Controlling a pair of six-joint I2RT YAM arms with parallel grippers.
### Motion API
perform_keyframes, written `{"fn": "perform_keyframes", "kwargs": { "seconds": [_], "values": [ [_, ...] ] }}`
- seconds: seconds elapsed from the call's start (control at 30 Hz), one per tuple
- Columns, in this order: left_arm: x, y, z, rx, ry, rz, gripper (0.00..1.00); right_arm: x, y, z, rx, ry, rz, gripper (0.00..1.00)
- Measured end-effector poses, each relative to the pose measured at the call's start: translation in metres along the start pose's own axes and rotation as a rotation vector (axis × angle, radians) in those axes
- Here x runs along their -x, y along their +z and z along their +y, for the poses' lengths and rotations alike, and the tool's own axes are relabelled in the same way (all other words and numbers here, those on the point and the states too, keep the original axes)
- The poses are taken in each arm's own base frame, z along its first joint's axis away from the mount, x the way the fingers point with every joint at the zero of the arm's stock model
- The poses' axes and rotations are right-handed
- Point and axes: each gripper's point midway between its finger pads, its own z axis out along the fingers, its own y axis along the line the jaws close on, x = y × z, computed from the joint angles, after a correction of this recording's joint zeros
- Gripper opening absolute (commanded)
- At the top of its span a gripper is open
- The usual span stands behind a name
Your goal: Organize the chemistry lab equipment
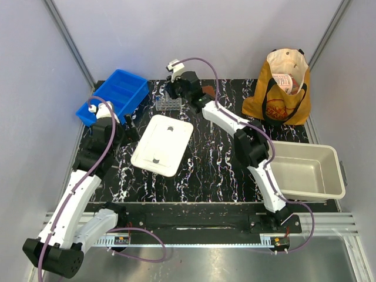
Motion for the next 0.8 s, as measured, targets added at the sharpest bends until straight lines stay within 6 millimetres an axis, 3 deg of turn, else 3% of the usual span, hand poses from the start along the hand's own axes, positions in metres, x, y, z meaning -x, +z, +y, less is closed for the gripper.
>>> {"fn": "perform_keyframes", "kwargs": {
  "seconds": [0.23, 0.8],
  "values": [
    [0.002, 0.000, 0.001, 0.008, -0.013, -0.008, 0.99, -0.029, 0.028, -0.012, -0.009, -0.039, 0.004, 0.17],
    [-0.003, 0.001, 0.002, 0.010, -0.017, 0.001, 0.99, -0.040, 0.041, -0.022, -0.023, -0.056, -0.042, 0.17]
  ]
}}
